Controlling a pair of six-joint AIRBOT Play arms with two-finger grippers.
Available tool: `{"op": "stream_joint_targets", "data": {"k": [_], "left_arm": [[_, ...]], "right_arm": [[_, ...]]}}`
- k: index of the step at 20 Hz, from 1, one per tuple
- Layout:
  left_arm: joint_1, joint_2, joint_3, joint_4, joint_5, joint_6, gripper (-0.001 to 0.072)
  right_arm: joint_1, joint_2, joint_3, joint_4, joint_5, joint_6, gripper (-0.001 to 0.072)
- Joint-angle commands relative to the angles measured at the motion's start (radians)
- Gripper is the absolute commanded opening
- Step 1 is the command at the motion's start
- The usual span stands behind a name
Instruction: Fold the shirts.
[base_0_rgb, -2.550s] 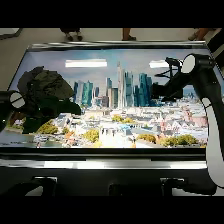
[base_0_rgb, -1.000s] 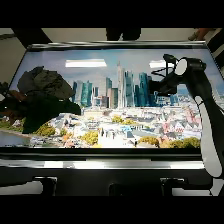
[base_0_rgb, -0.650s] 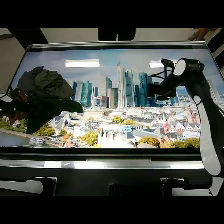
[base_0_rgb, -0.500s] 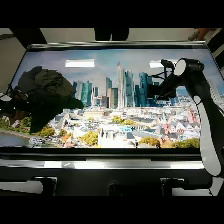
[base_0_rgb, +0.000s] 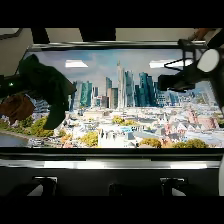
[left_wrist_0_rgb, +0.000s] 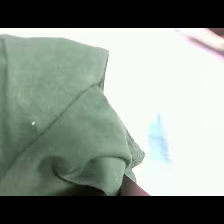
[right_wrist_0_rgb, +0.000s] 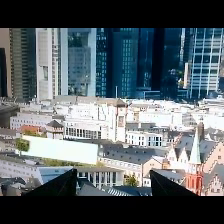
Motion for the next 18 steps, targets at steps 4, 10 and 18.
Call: {"op": "stream_joint_targets", "data": {"k": [4, 10, 18], "left_arm": [[-0.502, 0.093, -0.001, -0.011, 0.201, -0.071, 0.0031], [-0.546, -0.221, -0.001, -0.009, 0.199, -0.027, 0.0032], [-0.375, -0.571, 0.000, -0.009, -0.132, -0.013, 0.0249]], "right_arm": [[0.001, 0.301, 0.000, -0.056, 0.018, 0.004, 0.0552], [0.001, 0.370, -0.003, -0.153, 0.241, 0.031, 0.0552], [0.001, 0.168, -0.439, 0.092, 0.063, -0.021, 0.0624]]}}
